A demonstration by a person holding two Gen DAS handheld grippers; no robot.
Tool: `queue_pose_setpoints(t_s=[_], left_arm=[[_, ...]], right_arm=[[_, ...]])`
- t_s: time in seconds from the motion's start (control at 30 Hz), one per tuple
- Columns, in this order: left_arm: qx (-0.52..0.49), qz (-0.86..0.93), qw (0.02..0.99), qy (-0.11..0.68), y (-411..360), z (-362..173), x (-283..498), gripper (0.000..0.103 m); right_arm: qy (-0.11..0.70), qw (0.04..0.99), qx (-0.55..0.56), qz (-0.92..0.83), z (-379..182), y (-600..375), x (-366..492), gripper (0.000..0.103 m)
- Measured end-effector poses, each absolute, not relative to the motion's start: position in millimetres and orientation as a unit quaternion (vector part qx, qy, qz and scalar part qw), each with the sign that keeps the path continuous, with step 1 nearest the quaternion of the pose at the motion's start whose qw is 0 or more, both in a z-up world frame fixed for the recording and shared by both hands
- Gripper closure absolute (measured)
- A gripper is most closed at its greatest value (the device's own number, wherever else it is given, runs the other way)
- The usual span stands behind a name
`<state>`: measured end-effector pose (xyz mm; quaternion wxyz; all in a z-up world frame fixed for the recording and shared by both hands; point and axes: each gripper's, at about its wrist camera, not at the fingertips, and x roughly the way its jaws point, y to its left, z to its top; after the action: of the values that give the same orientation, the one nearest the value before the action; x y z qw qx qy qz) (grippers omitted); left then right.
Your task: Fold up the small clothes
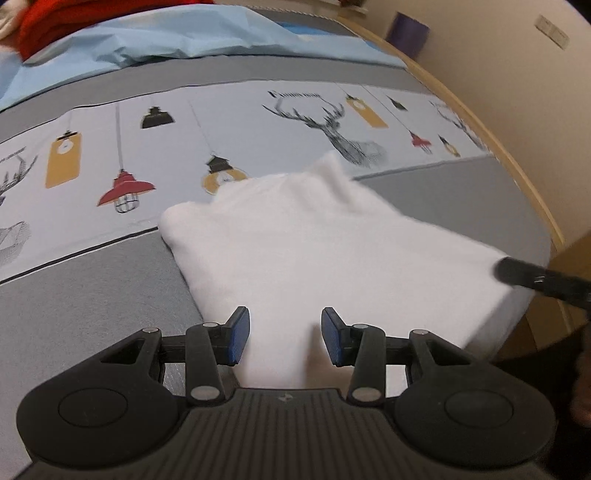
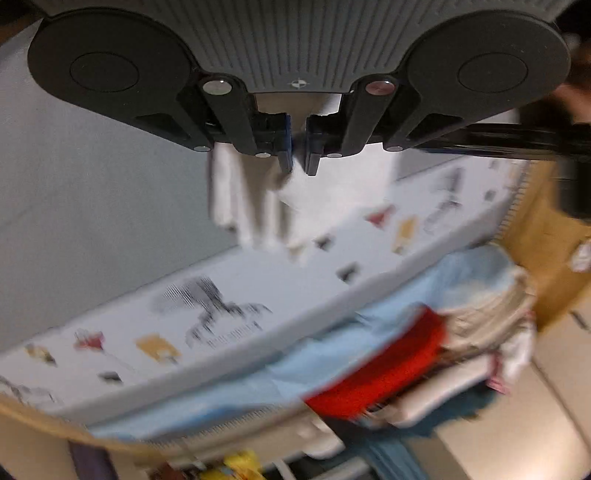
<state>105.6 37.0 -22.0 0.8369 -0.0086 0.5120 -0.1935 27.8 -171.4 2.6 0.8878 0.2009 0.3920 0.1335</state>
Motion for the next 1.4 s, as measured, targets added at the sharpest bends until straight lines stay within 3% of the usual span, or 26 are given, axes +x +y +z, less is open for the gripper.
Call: queue_pose_setpoints(t_s=[0.2, 0.43, 0.57, 0.77, 1.03, 1.07, 1.1, 1.13, 1.4], left_arm=[[0.035, -0.218, 0.815, 0.535, 18.3, -37.6, 99.2, 0.056], [0.095, -0.23, 0.777, 0.578, -7.5, -77.6, 94.8, 0.057], [0.153, -0.229, 0.758, 0.591, -18.4, -95.5, 90.3, 0.057], [0.098, -0.221, 0.773, 0.587, -1.3, -82.3, 99.6, 0.057], [0.089, -0.222, 0.778, 0.58, 5.6, -69.4, 103.2, 0.057], [0.082, -0.22, 0.781, 0.578, 10.0, -66.8, 105.0, 0.057], [0.078, -0.218, 0.785, 0.575, 13.7, -64.2, 106.0, 0.057], [0.073, -0.214, 0.789, 0.572, 17.4, -61.5, 108.2, 0.057], [0.018, -0.164, 0.825, 0.541, 34.8, -46.6, 145.5, 0.057]], right_arm=[[0.543, 0.826, 0.139, 0.052, -55.8, -185.7, 19.0, 0.094], [0.455, 0.875, 0.163, 0.017, -28.7, -202.1, 30.7, 0.09], [0.442, 0.874, 0.189, 0.069, -20.8, -194.7, 61.0, 0.073], [0.442, 0.878, 0.13, 0.13, -5.2, -173.2, 130.9, 0.064], [0.485, 0.858, 0.099, 0.136, -69.5, -155.6, 201.4, 0.064], [0.485, 0.858, 0.111, 0.129, -78.1, -157.8, 203.8, 0.068], [0.484, 0.857, 0.121, 0.127, -85.6, -160.1, 203.9, 0.093], [0.486, 0.854, 0.134, 0.129, -92.0, -162.6, 204.0, 0.099], [0.467, 0.865, 0.171, 0.072, -95.5, -193.2, 200.8, 0.101]])
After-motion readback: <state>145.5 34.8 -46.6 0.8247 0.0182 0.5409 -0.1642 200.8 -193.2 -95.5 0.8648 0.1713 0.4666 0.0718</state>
